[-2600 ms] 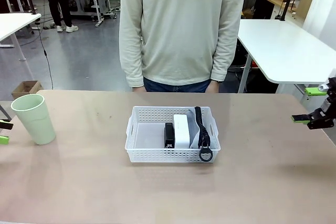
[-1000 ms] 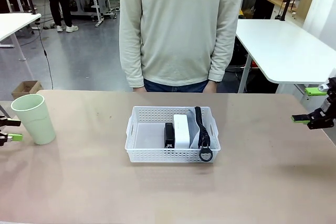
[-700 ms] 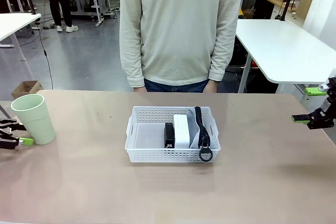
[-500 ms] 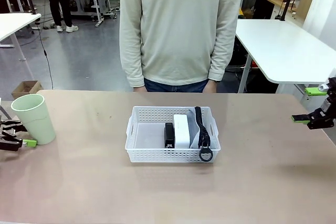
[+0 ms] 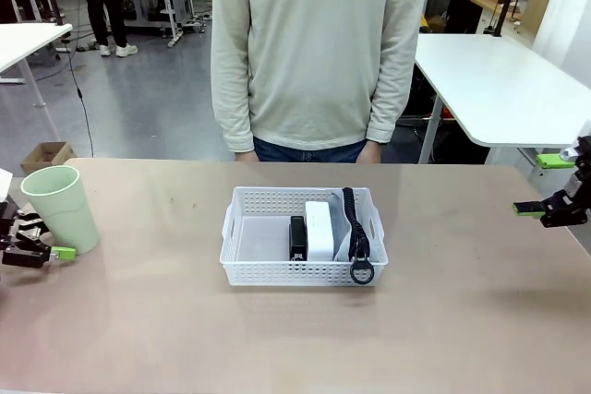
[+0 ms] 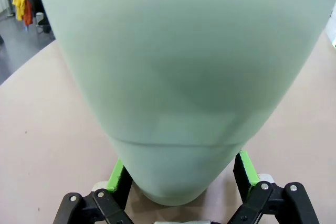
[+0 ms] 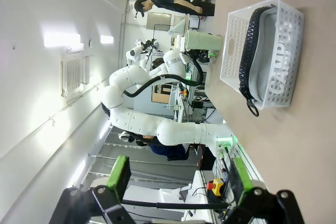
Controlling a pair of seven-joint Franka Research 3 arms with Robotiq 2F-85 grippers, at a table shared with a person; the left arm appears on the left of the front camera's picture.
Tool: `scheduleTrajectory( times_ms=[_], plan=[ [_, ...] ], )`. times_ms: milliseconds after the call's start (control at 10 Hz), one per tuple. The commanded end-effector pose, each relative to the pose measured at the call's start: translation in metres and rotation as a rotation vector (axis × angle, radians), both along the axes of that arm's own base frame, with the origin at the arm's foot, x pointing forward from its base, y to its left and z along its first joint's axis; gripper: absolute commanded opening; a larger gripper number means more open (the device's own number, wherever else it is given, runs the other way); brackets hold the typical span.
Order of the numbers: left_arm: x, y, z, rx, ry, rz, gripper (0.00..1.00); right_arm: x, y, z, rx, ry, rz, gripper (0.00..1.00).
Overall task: Efficiently arrange items inside the basket to fit them all.
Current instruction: Pick up the Reusable plastic cup and place it inside the Organizing basket.
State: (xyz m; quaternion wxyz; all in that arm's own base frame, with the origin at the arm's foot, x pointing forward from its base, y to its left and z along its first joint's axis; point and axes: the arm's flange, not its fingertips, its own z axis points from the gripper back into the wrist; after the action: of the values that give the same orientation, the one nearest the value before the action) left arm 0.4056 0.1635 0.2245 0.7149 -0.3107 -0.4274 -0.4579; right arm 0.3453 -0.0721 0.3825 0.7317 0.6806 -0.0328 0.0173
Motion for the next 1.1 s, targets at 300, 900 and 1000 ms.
scheduleTrajectory(
  times_ms=[300, 900, 1000],
  plan=[
    [-0.001, -0.006, 0.002, -0.132, -0.145, 0.015, 1.0, -0.002, -0.001, 0.003, 0.01, -0.015, 0.004, 1.0],
    [-0.005, -0.009, 0.015, -0.249, -0.131, 0.015, 1.0, -0.002, -0.001, 0.003, 0.01, -0.015, 0.004, 1.0],
    [-0.006, -0.007, 0.017, -0.265, -0.132, 0.02, 1.0, -0.002, -0.001, 0.003, 0.01, -0.015, 0.004, 1.0]
  ],
)
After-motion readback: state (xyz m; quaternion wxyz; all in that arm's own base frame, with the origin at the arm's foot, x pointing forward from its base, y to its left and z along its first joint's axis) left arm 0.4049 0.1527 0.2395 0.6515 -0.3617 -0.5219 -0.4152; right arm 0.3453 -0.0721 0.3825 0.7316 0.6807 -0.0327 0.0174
